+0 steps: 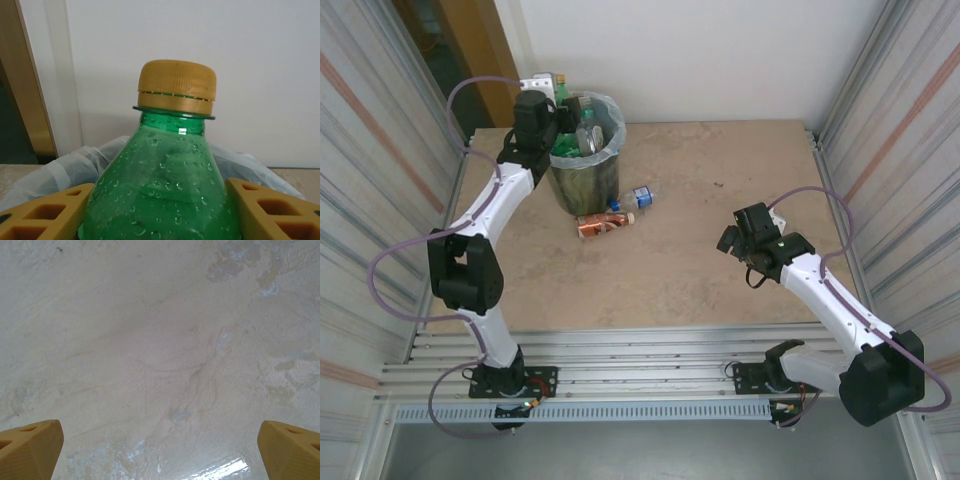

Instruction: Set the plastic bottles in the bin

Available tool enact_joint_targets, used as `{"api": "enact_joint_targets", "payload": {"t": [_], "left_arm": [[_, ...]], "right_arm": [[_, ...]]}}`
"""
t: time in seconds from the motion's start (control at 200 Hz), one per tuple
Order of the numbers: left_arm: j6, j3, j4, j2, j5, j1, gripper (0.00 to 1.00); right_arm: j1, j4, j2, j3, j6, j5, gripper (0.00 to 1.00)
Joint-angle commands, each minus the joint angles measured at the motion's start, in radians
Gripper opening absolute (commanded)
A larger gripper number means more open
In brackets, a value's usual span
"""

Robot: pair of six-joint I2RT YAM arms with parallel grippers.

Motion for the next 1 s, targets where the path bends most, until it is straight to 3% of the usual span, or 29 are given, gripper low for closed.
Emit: {"api": "enact_joint_targets", "payload": {"t": [0.0,0.486,0.736,0.846,0.997], "left_arm": [[-0.02,-0.012,0.017,0.004,-0.024,0.005,0.38],[-0.061,-0.062,-0.053,-0.005,-0.124,0.004,0.5],[-0.071,-0.07,-0.064,-0.019,-0.139,0.002,0.67],[-0.069,-0.07,-0.065,-0.031,-0.139,0.001,0.8],[-0.051,-0.07,-0.055,-0.063,-0.139,-0.012,0.84]], "right_arm": [[0.005,-0.01,-0.002,-0.003,0.026,-0.007,0.98],[0.005,-0.005,0.03,0.016,0.019,-0.012,0.98],[0.005,-0.005,0.041,0.026,0.014,-0.012,0.98],[0.007,-0.002,0.045,0.027,0.016,-0.013,0.98],[0.006,-0.001,0.046,0.026,0.016,-0.012,0.98]]}}
